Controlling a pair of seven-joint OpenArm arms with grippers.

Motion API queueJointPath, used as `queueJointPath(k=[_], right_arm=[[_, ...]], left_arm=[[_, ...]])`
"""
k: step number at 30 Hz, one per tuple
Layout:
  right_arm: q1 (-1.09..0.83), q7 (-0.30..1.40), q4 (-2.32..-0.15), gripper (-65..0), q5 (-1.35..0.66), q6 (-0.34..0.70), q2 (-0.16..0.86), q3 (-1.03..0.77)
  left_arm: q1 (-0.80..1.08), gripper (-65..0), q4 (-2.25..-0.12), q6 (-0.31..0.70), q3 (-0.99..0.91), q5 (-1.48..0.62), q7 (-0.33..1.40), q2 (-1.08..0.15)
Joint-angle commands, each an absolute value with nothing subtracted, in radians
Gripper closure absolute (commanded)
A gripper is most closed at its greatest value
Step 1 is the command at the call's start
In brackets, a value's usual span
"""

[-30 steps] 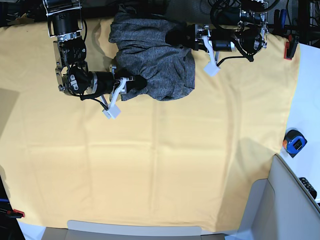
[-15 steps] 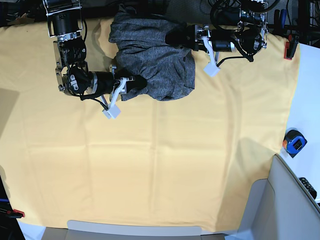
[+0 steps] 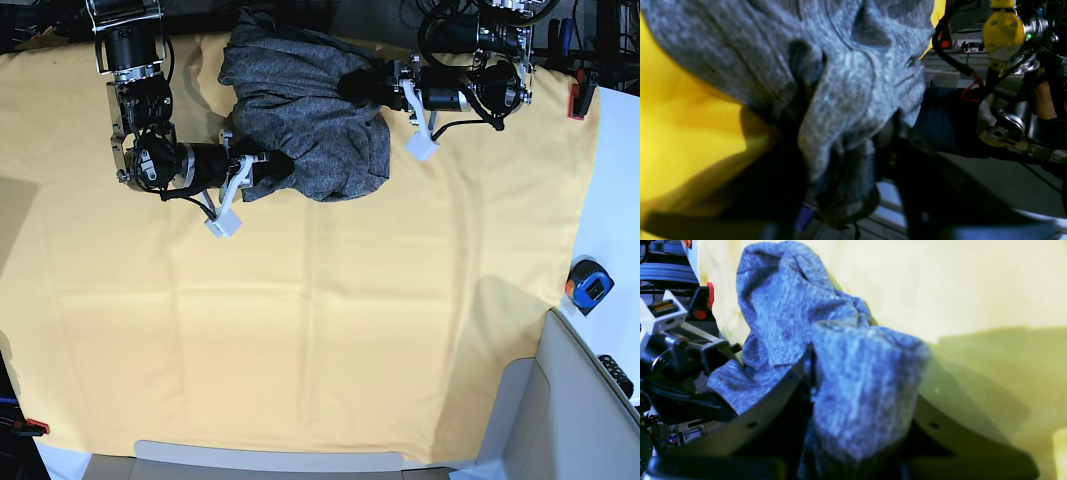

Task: Fold the T-shirt properly
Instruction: 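Hold the grey shirt with both grippers and twist it, left gripper pulling outward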

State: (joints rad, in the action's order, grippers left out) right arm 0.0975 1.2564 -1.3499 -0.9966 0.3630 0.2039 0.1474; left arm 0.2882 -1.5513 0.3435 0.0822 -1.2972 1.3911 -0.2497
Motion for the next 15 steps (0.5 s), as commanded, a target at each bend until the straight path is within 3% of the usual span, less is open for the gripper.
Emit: queueJointPath(k=[1,8,15], right_arm=[[0.087,1.302,-1.337,-2.7,-0.926,0.346,0.205,0.154],[0.087,1.302,-1.351,-2.6,-0.926,0.346,0.209,0.153],[0.076,1.29,-1.419,0.0,-0.926,0.338,0.211,0.143]], left_arm=[[0.302,-10.4,-1.518,0.326,0.087,-1.19,1.396,-0.255],[0.254,-0.1,-1.526,0.323,0.128,-1.19,1.396,-0.262],[0.174,0.0,-1.543,0.321,0.13,-1.187,1.396,-0.338]])
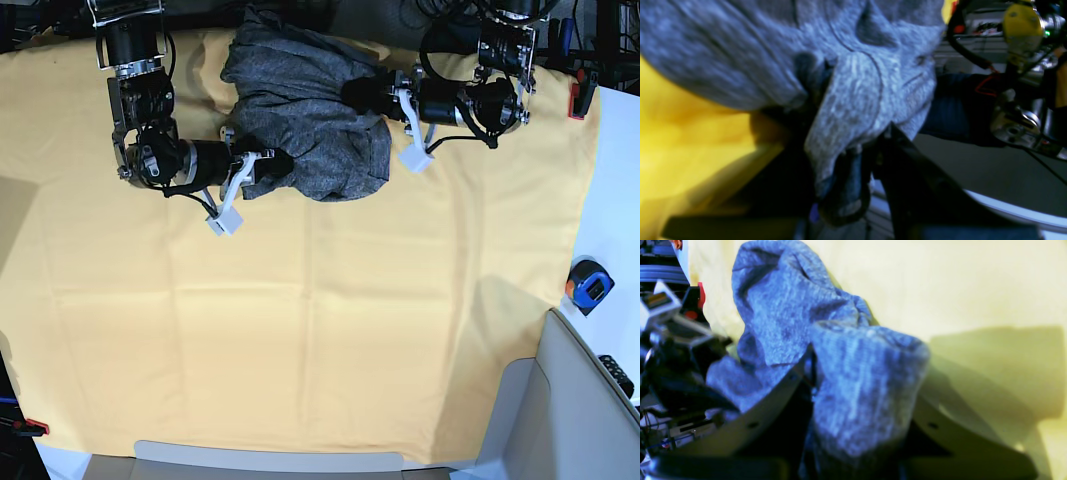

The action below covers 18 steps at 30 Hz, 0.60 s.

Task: Fold the T-shirt properly
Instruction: 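Hold the grey shirt with both grippers and twist it, left gripper pulling outward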

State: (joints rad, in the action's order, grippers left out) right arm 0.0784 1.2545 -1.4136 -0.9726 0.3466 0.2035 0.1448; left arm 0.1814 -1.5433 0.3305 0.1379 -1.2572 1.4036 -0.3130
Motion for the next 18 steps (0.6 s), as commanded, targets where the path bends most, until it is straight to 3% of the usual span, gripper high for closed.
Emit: queueJointPath(k=[1,18], right_arm=[[0.07,1.28,-1.422,0.0,-0.926,0.338,0.211,0.134],[-0.165,1.23,-1.696,0.0,-0.924,0.337,0.159,-0.209]], left_arm=[[0.153,0.0,-1.543,0.32,0.136,-1.187,1.396,-0.351],[-0.097,-0.1,-1.541,0.32,0.418,-1.006,1.396,-0.395]])
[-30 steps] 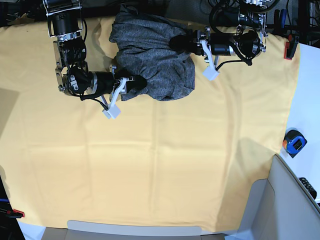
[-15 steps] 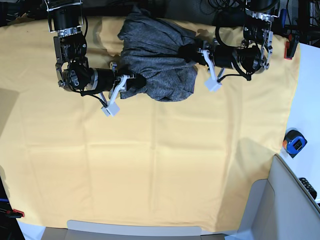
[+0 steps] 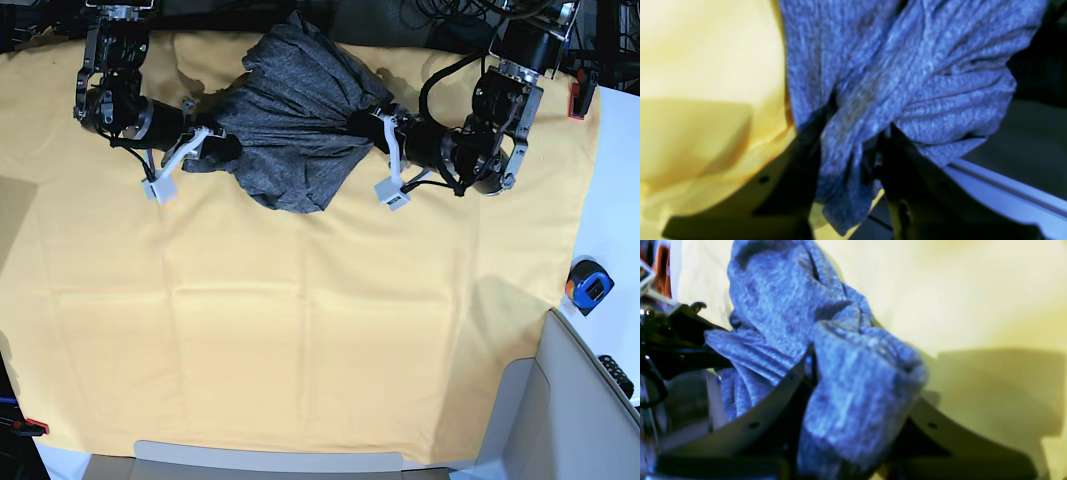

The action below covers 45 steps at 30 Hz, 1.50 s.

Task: Fold the T-shirt properly
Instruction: 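Hold the grey shirt with both grippers and twist it, left gripper pulling outward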

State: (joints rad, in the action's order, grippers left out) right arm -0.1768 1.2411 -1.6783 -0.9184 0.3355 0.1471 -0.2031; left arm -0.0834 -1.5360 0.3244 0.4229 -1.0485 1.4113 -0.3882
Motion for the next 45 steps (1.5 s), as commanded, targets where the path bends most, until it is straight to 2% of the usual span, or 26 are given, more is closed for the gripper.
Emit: queueJointPath(k=[1,7,21,33,40,45], right_arm=[[-0.179,1.228,-1.715,0.0,-0.924,0.337,0.147,-0.223],[-0.223,1.216,-1.779,0.0,-0.924,0.337,0.064,-0.277],[-0.298,1.067,-1.802,0.0,-0.924,0.335,0.025,-0.278],[-0.414,1.059,-1.916,0.0,-0.926,0.335,-0.036,-0.433],[-0.478,1.059,-1.933,0.0,-0.926,0.335,-0.131,-0.503],[-0.506,1.059,-1.933,0.0,-0.924,0.335,-0.157,-0.53]], left_arm=[[-0.117,-0.1,-1.54,0.32,0.437,-1.006,1.396,-0.395],[-0.257,-0.1,-1.535,0.32,0.564,-1.006,1.396,-0.394],[-0.493,-0.1,-1.508,0.32,0.805,-1.004,1.396,-0.39],[-0.615,-0.1,-1.36,0.32,0.969,-1.004,1.323,-0.308],[-0.687,-0.1,-1.336,0.32,1.066,-1.003,1.28,-0.269],[-0.71,-0.1,-1.262,0.325,1.096,-0.892,1.274,-0.194]])
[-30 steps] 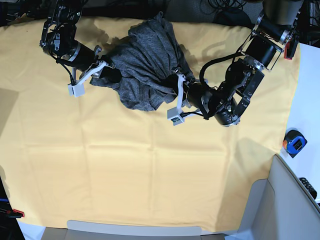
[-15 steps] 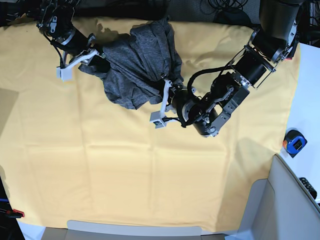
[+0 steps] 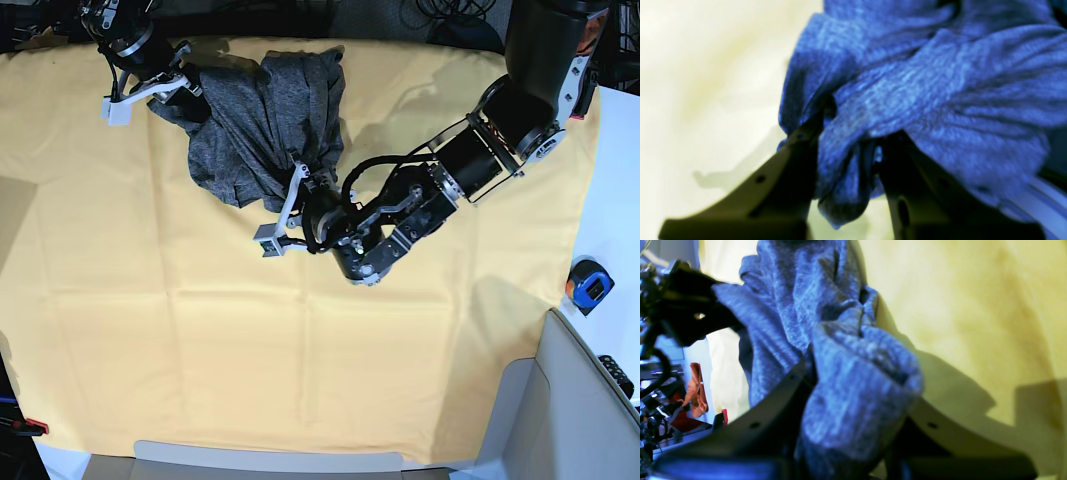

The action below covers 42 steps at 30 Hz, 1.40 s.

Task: Fold the T-shirt properly
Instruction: 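Hold the grey shirt with both grippers and twist it, left gripper pulling outward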

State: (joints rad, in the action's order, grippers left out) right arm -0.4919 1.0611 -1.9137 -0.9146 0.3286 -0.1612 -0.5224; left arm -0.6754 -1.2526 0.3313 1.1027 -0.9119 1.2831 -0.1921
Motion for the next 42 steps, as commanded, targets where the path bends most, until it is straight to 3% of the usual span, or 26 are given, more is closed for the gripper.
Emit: queueJointPath(k=[1,10,18,24,28,36,42], right_arm=[[-0.507,1.059,-1.933,0.0,-0.924,0.335,-0.157,-0.53],[-0.512,1.058,-1.933,0.0,-0.869,0.335,-0.157,-0.562],[-0.435,1.064,-1.926,0.0,-0.555,0.335,-0.157,-0.544],[-0.429,1.064,-1.922,0.0,-0.414,0.335,-0.157,-0.404],[-0.427,1.061,-1.868,0.0,-0.392,0.335,-0.157,-0.314],[-0.426,1.059,-1.831,0.0,-0.392,0.335,-0.157,-0.306],[-0.43,1.064,-1.836,0.0,-0.398,0.335,-0.157,-0.288]], left_arm=[[-0.708,-0.1,-1.251,0.325,1.096,-0.858,1.274,-0.177],[-0.705,-0.1,-1.23,0.328,1.09,-0.714,1.271,-0.122],[-0.679,-0.1,-1.23,0.328,1.089,-0.714,1.233,-0.13],[-0.676,-0.1,-1.23,0.328,1.086,-0.714,1.231,-0.13],[-0.677,-0.1,-1.233,0.326,1.084,-0.714,1.221,-0.127],[-0.676,-0.1,-1.239,0.326,1.082,-0.714,1.19,-0.147],[-0.677,-0.2,-1.239,0.326,0.94,-0.714,1.19,-0.148]])
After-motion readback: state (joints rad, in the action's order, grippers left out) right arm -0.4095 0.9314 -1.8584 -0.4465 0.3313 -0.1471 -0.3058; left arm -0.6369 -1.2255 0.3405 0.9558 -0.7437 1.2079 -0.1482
